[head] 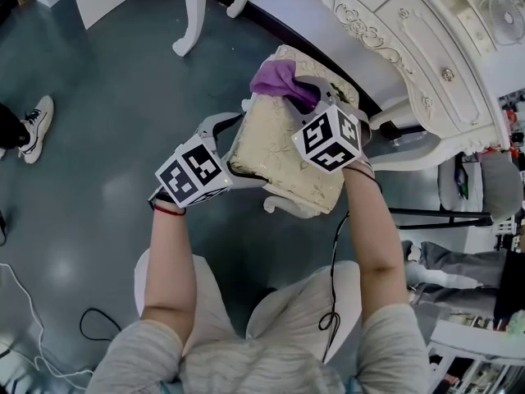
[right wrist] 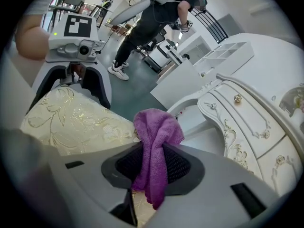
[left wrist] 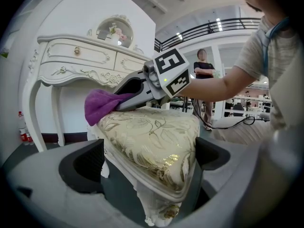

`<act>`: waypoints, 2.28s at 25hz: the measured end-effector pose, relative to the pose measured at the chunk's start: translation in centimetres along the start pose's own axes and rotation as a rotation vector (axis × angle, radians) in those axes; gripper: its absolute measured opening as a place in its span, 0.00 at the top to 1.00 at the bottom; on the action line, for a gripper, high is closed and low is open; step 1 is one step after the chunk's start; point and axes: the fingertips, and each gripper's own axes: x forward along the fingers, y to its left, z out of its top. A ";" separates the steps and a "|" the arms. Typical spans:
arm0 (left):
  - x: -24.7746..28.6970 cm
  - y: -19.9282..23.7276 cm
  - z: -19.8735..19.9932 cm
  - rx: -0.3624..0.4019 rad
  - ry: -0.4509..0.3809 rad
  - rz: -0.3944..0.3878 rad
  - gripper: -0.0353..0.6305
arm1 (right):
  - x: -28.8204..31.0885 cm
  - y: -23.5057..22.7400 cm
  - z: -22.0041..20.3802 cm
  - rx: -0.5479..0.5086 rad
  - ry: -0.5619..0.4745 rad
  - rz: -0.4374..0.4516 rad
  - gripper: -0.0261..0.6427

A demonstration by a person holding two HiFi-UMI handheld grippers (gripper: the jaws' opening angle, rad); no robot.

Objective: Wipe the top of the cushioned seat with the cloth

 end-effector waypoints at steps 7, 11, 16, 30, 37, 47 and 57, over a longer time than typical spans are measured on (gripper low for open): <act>0.0 0.0 0.0 0.000 0.003 0.000 0.06 | -1.0 1.3 0.6 -0.003 -0.018 0.016 0.79; 0.0 0.0 0.1 -0.003 0.004 0.000 0.06 | -1.7 2.0 1.0 -0.005 -0.030 0.027 0.79; 0.0 0.0 0.0 -0.007 0.001 -0.003 0.06 | -2.6 3.2 1.5 -0.018 -0.040 0.042 0.79; -0.1 0.0 0.0 -0.010 0.004 -0.003 0.06 | -4.7 5.5 2.5 -0.008 -0.075 0.086 0.79; 0.0 0.0 0.0 -0.012 0.004 -0.006 0.06 | -6.1 7.4 3.1 -0.062 -0.071 0.122 0.79; -0.1 0.0 0.0 -0.010 0.002 -0.014 0.06 | -7.6 8.9 3.8 -0.001 -0.115 0.161 0.79; 0.1 0.0 0.2 0.000 0.002 -0.013 0.06 | -9.2 10.6 4.2 0.026 -0.142 0.212 0.79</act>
